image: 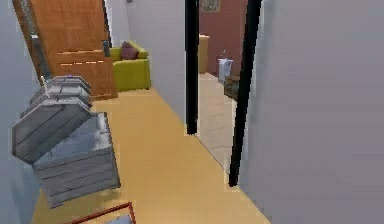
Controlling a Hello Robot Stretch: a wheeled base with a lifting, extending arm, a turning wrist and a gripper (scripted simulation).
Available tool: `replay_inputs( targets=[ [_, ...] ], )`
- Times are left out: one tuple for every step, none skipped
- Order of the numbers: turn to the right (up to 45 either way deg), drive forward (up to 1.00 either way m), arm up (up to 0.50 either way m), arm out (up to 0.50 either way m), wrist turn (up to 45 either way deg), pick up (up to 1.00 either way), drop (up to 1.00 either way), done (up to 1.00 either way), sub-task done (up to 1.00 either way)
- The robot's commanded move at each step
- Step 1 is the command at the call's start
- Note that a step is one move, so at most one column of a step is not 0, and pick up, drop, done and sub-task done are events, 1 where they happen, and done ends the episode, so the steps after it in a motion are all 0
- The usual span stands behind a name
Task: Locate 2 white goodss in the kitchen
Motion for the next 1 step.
replay_inputs(
  targets=[
    [0.0,0.65,0.00,0.00,0.0,0.00,0.00,0.00,0.00]
  ],
)
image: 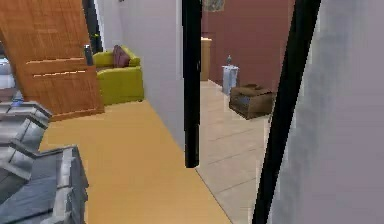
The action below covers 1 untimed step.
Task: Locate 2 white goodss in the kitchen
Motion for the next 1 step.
replay_inputs(
  targets=[
    [0.0,0.80,0.00,0.00,0.0,0.00,0.00,0.00,0.00]
  ],
)
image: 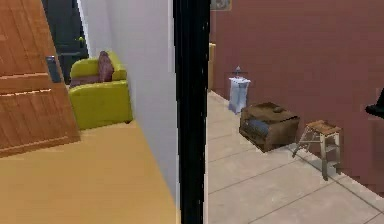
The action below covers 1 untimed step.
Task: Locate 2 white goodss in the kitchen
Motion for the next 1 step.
replay_inputs(
  targets=[
    [18.0,0.00,0.00,0.00,0.0,0.00,0.00,0.00,0.00]
  ],
)
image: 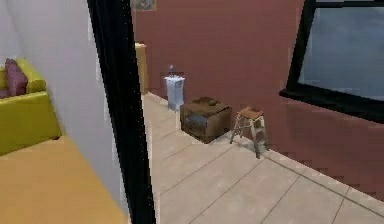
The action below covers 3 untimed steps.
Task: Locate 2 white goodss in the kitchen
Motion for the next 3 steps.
replay_inputs(
  targets=[
    [0.0,0.30,0.00,0.00,0.0,0.00,0.00,0.00,0.00],
    [45.0,0.00,0.00,0.00,0.0,0.00,0.00,0.00,0.00],
    [0.0,0.40,0.00,0.00,0.0,0.00,0.00,0.00,0.00]
  ],
)
